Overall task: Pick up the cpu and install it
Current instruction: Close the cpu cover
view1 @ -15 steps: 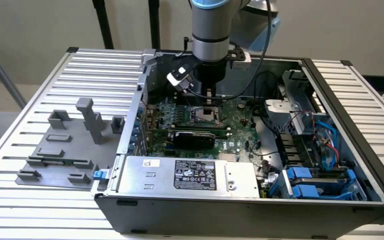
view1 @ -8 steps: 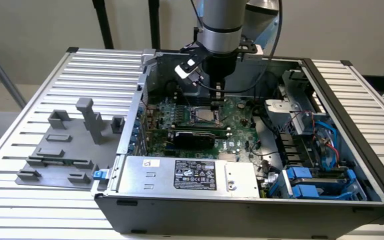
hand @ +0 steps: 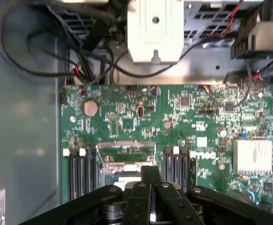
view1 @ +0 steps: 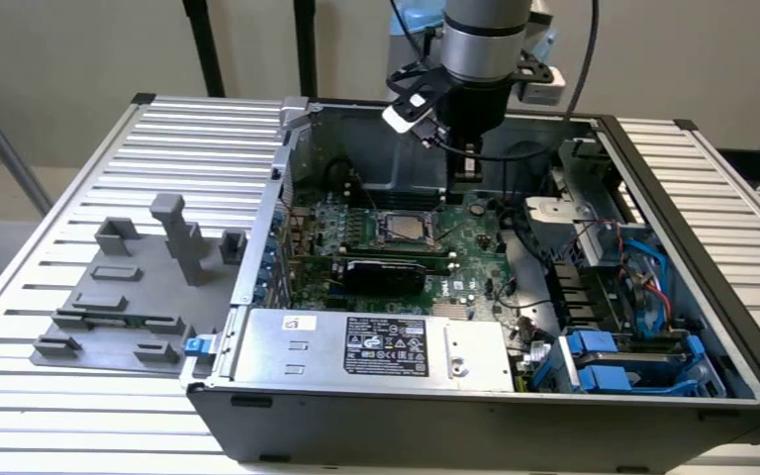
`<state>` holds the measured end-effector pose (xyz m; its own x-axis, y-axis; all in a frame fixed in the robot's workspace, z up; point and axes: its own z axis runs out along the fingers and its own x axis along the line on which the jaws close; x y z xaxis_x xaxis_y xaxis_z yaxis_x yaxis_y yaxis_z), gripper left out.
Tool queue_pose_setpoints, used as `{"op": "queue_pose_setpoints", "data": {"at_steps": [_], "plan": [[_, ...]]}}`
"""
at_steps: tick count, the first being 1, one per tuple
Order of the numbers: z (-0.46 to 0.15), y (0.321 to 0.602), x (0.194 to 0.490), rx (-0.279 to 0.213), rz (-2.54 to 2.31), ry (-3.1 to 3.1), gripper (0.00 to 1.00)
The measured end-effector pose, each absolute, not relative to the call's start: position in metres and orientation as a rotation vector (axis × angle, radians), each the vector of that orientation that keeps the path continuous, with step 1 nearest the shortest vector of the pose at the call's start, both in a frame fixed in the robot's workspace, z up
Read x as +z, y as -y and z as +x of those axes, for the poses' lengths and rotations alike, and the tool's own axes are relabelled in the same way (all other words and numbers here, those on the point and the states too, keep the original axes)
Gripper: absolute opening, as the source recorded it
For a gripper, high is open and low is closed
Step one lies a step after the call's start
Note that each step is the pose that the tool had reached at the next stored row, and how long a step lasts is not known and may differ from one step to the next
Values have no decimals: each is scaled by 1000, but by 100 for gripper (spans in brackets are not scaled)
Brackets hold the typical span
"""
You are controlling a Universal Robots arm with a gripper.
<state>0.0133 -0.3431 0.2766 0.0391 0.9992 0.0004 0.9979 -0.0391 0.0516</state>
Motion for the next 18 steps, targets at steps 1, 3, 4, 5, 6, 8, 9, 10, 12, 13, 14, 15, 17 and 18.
{"op": "queue_pose_setpoints", "data": {"at_steps": [1,3,4,5,6,8,9,10,12,13,14,15,17,18], "plan": [[18,343,277,56,2238,-2152,11],[27,343,277,56,2237,-2152,11],[32,343,277,56,2237,-2152,11],[36,343,277,56,2237,-2152,11],[41,343,277,56,2237,-2152,11],[49,342,277,56,2237,-2152,11],[53,341,276,56,2237,-2152,11],[56,339,275,56,2237,-2152,11],[59,335,272,56,2237,-2152,11],[60,333,270,56,2236,-2153,11],[60,331,268,56,2236,-2153,11],[61,329,266,56,2235,-2154,11],[61,326,263,56,2234,-2156,11],[61,325,261,56,2233,-2156,11]]}}
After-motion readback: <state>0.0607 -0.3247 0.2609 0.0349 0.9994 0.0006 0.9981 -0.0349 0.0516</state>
